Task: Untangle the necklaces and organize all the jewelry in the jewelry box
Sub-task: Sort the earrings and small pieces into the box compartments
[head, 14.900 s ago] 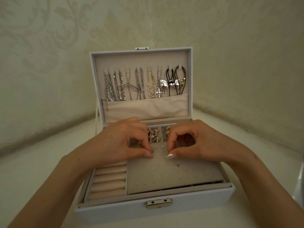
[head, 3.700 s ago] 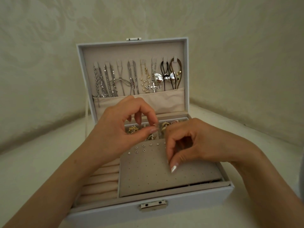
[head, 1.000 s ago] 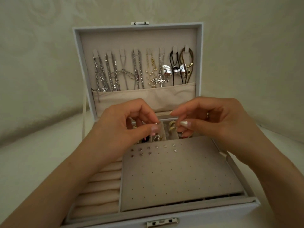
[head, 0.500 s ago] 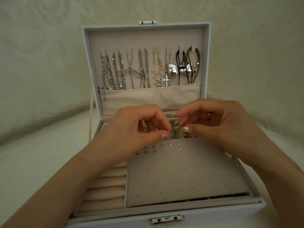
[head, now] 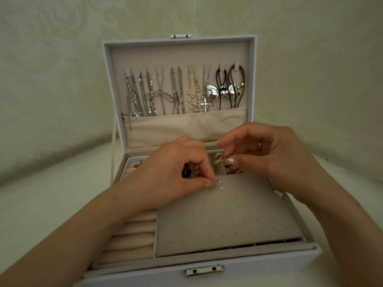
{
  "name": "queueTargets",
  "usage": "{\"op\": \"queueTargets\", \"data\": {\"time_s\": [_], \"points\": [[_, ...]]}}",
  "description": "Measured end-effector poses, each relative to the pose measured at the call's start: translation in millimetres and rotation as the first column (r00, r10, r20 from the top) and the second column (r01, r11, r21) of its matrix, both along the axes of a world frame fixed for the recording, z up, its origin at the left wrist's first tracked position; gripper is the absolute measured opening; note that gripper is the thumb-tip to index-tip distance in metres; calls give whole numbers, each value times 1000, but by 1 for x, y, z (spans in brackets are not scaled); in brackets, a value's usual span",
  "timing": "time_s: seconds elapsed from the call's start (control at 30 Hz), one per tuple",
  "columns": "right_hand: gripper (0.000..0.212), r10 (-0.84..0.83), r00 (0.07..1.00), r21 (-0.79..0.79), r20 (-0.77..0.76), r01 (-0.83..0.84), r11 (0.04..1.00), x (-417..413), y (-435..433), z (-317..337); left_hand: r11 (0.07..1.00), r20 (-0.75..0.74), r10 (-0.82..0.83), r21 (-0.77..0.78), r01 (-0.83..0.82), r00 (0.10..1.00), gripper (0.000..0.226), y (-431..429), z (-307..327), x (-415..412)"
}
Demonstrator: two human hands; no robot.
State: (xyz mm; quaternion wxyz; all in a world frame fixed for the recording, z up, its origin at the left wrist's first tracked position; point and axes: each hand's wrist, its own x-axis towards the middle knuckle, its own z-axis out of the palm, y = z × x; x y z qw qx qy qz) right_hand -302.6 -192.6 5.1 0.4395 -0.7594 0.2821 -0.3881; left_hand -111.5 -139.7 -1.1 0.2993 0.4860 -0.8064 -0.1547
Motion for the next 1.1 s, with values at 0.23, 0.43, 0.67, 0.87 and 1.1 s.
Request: {"op": "queueTargets", "data": {"time_s": [0.23,0.43,0.67,0.87,1.1], "points": [[34,7,1000,4,-5,-7,1000,0,-2,-1,1000,27,-4,-16,4,1000,9,-1,-1,2],[33,10,1000,7,-3,-10,1000,0,-2,0,1000,8,-12,-18,12,1000,15,-2,-3,2],[33,12,1000,-4,-4,-12,1000,0,-3,-1,1000,40,2,-16,-1,999,15,-1,-3,1],[31,24,1000,1,-6,-24,1000,0,-3,-1,999,57,10,-44,-8,998,15,-1,-3,1],[34,69,998,-8,1,-69,998,0,-4,-3,999,77,-40,-14,41,996,18,1,-2,5]]}}
